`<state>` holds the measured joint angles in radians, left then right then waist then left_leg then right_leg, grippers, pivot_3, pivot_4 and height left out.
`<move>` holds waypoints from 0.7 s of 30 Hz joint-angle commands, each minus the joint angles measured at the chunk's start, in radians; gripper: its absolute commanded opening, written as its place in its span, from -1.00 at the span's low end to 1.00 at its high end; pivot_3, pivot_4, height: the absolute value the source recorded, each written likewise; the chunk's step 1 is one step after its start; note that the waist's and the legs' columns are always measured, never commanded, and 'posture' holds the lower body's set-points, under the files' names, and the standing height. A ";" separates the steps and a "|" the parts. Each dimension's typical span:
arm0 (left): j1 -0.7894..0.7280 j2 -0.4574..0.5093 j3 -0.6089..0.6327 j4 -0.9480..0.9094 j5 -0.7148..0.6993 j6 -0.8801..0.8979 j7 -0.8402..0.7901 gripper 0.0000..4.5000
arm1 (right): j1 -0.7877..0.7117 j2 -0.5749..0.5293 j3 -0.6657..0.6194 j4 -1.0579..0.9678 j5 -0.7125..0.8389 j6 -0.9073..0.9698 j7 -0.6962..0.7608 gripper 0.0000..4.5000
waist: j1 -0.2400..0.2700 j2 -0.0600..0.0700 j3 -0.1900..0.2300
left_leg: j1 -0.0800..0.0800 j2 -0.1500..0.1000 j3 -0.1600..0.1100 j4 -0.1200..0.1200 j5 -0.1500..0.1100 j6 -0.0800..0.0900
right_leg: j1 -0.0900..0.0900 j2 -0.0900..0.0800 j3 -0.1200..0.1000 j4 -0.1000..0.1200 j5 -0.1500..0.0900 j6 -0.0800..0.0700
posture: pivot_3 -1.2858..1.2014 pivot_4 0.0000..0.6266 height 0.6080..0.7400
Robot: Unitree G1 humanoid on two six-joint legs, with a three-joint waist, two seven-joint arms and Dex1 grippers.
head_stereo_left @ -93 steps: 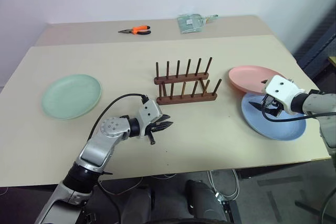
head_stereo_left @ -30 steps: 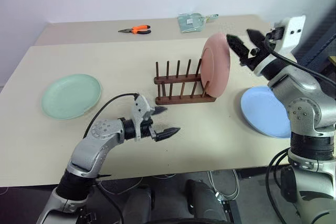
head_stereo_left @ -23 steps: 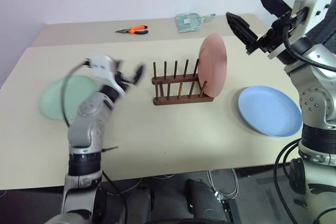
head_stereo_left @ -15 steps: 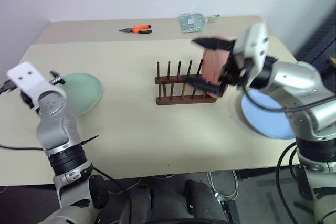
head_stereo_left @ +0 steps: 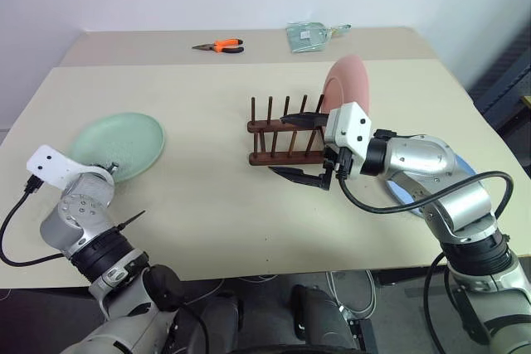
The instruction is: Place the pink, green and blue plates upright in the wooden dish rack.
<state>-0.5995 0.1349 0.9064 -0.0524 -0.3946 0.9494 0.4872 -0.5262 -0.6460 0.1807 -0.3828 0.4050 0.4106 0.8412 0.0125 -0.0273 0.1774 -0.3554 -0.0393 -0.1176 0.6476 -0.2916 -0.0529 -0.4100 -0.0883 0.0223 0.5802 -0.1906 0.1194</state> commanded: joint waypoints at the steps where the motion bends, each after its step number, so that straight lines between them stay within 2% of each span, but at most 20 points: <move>1: -0.010 0.045 -0.168 -0.039 -0.029 -0.106 -0.192 -0.98 | -0.019 0.002 -0.030 0.001 -0.035 -0.019 -0.014 1.00 | 0.002 0.000 0.000 | 0.000 0.000 0.000 0.000 0.000 0.000 | 0.000 0.000 0.000 0.000 0.000 0.000 | 0.03 -0.52 1.00; 4: -0.003 0.049 -0.347 -0.143 -0.041 -0.220 -0.369 -0.98 | -0.054 0.003 0.021 0.036 -0.165 -0.102 -0.042 1.00 | 0.002 -0.001 0.000 | -0.002 -0.001 -0.001 0.001 0.001 -0.002 | 0.000 0.000 0.000 -0.001 0.000 -0.001 | 0.03 -0.52 1.00; 7: 0.007 0.006 -0.465 -0.237 -0.061 -0.269 -0.441 -0.98 | -0.097 0.041 0.082 0.064 -0.275 -0.169 -0.076 1.00 | -0.003 -0.002 0.001 | -0.002 -0.001 0.001 0.000 0.001 -0.002 | 0.000 -0.001 0.000 -0.003 0.000 -0.001 | 0.03 -0.52 1.00; 11: 0.020 -0.028 -0.561 -0.299 -0.083 -0.227 -0.446 -0.98 | -0.165 0.062 0.173 0.158 -0.488 -0.307 -0.127 1.00 | -0.027 -0.001 0.000 | -0.001 0.000 0.001 -0.002 0.001 -0.002 | -0.002 0.000 0.001 -0.002 0.000 0.000 | 0.03 -0.52 1.00; 16: 0.014 -0.048 -0.620 -0.330 -0.121 -0.192 -0.455 -0.98 | -0.243 0.117 0.244 0.351 -0.654 -0.425 -0.186 1.00 | -0.030 -0.001 0.000 | -0.001 0.001 0.001 -0.002 0.001 -0.002 | -0.002 0.001 0.001 -0.001 0.000 -0.001 | 0.03 -0.52 1.00; 19: 0.010 -0.052 -0.622 -0.339 -0.137 -0.183 -0.448 -1.00 | -0.252 0.130 0.246 0.402 -0.691 -0.464 -0.191 0.65 | -0.023 -0.001 0.001 | -0.002 0.001 0.001 -0.002 0.001 -0.002 | -0.002 0.001 0.001 -0.001 0.000 -0.001 | 0.03 -0.52 1.00; 21: 0.011 -0.050 -0.621 -0.343 -0.145 -0.178 -0.444 -1.00 | -0.253 0.133 0.241 0.420 -0.714 -0.487 -0.202 0.21 | -0.023 -0.001 0.001 | -0.002 0.000 0.001 -0.002 0.001 -0.002 | -0.002 0.000 0.001 -0.002 0.000 -0.001 | 0.03 -0.52 1.00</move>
<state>-0.5648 0.0793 0.2895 -0.3469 -0.5158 0.7767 0.0428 -0.7563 -0.5177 0.4439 0.0415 -0.2893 -0.0466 0.6590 -0.0110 -0.0282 0.1780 -0.3575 -0.0392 -0.1169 0.6460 -0.2905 -0.0550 -0.4118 -0.0880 0.0234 0.5779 -0.1903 0.1186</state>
